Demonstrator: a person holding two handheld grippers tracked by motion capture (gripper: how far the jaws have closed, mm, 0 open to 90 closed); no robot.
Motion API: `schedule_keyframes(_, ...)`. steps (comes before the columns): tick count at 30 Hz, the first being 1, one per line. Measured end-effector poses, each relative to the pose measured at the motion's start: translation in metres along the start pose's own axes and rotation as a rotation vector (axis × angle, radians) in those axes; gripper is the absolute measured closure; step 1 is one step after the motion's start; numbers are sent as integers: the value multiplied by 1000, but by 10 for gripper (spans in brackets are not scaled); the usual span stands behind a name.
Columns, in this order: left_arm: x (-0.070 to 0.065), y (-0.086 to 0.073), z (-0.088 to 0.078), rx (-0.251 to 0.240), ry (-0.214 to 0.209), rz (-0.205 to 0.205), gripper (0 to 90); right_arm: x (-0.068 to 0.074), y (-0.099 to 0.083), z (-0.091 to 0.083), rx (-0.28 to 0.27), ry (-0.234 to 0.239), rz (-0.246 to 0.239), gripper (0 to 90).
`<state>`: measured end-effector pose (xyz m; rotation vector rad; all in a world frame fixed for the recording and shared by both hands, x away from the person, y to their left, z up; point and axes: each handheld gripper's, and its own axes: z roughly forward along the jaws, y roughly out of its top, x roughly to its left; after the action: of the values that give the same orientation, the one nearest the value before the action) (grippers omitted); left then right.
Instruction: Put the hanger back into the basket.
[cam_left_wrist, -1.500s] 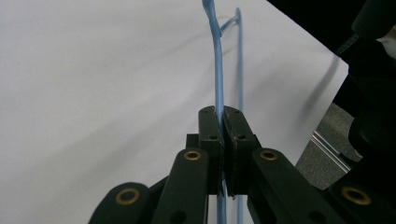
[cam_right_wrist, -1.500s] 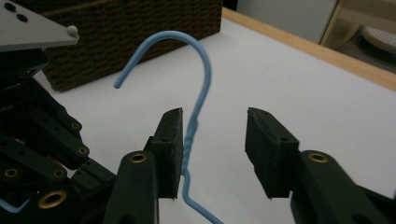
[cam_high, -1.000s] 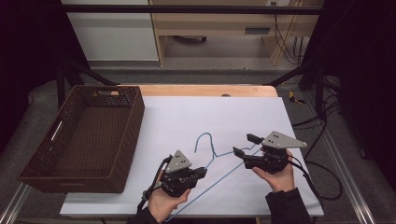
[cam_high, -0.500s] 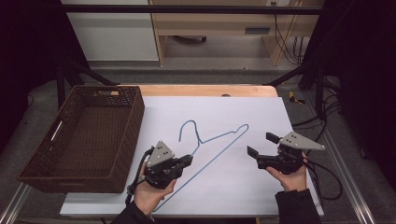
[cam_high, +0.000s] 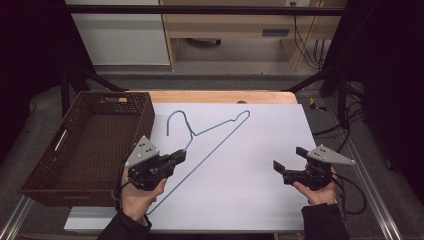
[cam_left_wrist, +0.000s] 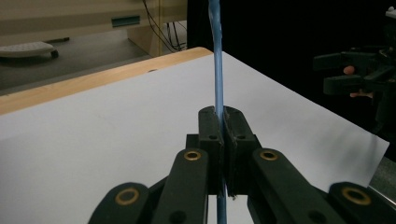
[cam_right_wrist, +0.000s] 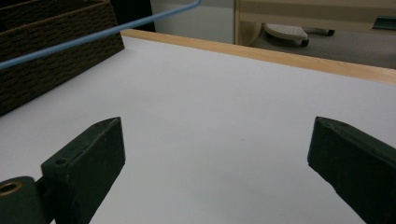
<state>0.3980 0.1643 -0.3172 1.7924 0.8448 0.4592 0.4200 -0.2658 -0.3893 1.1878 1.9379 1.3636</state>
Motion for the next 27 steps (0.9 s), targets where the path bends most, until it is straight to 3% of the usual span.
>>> schedule_keyframes(7,15,14,-8,37,25,37,873,2,-3,0,5,-17,-3,32)
schedule_keyframes(14,30,30,-13,53,14,28,873,4,-9,0,29,-14,-7,33)
schedule_keyframes(21,44,49,-29,54,54,80,873,4,-16,-4,41,-22,-6,29)
schedule_keyframes(27,57,59,-40,55,83,86,872,4,-19,-7,39,-31,-6,25)
